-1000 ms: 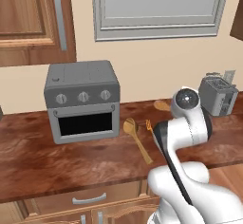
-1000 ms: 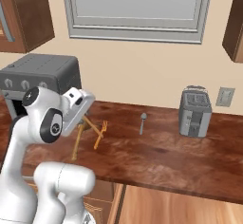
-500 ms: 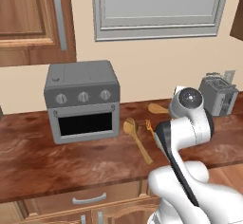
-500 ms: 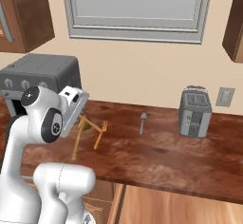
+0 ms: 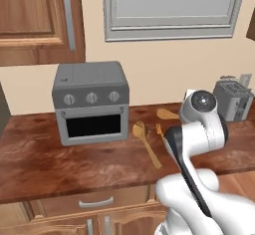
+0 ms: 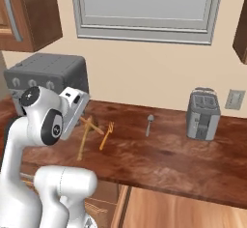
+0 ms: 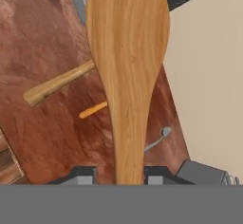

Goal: Organize the utensils by type. Pick up the wooden spoons from the counter and place them in the open cabinet. Then pick up the metallic utensils from the counter and place them in the open drawer.

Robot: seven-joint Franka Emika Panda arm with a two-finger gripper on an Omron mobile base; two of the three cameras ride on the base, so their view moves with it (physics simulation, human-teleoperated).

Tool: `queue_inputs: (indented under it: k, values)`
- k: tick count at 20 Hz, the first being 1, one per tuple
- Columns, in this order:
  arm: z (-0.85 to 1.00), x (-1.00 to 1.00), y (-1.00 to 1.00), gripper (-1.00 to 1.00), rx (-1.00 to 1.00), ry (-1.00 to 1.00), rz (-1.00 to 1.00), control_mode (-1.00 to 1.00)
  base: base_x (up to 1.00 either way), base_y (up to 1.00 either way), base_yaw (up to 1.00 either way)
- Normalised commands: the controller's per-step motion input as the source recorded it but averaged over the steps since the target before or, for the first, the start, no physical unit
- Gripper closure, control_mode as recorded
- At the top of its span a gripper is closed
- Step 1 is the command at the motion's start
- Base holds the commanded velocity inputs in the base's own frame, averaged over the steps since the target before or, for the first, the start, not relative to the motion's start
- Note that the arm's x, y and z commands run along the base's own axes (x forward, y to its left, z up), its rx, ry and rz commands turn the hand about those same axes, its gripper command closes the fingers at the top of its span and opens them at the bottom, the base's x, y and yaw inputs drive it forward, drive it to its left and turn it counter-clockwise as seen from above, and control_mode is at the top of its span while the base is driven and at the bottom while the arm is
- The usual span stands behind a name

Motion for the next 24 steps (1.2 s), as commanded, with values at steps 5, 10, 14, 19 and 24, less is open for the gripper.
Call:
queue_inputs:
  k: [5, 10, 14, 19, 24]
  values:
    - [0.0, 0.0, 0.0, 1.0, 0.0, 0.0, 0.0, 1.0, -0.32, 0.09, 0.28]
    - [0.0, 0.0, 0.0, 1.0, 0.0, 0.0, 0.0, 1.0, -0.24, 0.2, 0.38]
    - [0.0, 0.0, 0.0, 1.0, 0.0, 0.0, 0.0, 1.0, -0.19, 0.24, 0.48]
    - [0.0, 0.0, 0.0, 1.0, 0.0, 0.0, 0.0, 1.0, -0.16, 0.28, 0.55]
    - [0.0, 0.0, 0.0, 1.0, 0.0, 0.0, 0.0, 1.0, -0.17, 0.38, 0.57]
